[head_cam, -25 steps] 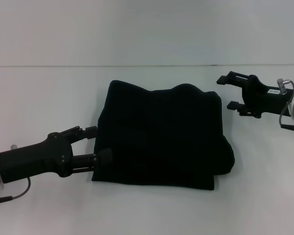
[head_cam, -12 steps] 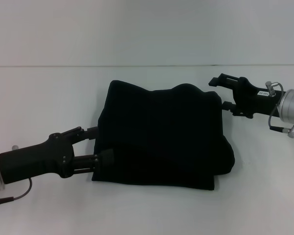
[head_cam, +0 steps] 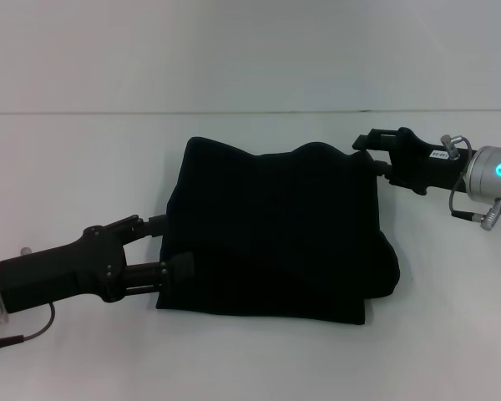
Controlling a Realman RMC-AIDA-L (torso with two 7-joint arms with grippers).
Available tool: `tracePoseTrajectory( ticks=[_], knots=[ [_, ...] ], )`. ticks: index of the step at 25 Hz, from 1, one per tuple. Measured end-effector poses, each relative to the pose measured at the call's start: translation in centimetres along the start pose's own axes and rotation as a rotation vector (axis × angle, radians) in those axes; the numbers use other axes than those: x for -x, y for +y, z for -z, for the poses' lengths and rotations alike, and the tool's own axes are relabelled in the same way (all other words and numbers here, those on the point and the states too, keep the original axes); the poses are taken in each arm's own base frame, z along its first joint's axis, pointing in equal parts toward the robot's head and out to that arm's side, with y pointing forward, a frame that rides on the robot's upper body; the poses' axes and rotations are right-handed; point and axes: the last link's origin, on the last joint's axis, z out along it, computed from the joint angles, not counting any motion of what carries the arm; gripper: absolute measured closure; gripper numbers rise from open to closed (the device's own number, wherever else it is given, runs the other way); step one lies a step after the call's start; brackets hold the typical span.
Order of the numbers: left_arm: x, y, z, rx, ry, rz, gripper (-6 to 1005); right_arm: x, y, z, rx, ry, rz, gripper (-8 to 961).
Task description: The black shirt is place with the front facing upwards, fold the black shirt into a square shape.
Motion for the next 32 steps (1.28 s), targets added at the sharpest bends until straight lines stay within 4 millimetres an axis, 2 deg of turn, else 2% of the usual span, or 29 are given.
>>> tracePoseTrajectory(
  ticks=[11,14,19,32],
  knots=[
    [-0.1,0.2,0.0,0.012,0.005,0.002,47,0.0,0.3,-0.2,-0.001,0.002,0.047,503],
    [-0.1,0.2,0.0,0.012,0.005,0.002,48,0.0,0.5,-0.3,0.001,0.005,0.057,719],
    [-0.1,0.2,0.0,0.012,0.005,0.002,48,0.0,0.8,-0.5,0.007,0.004,0.059,932],
    [-0.1,0.1,0.0,0.009,0.007,0.001,49,0.6,1.3,0.4,0.118,-0.058,0.070,933]
  ],
)
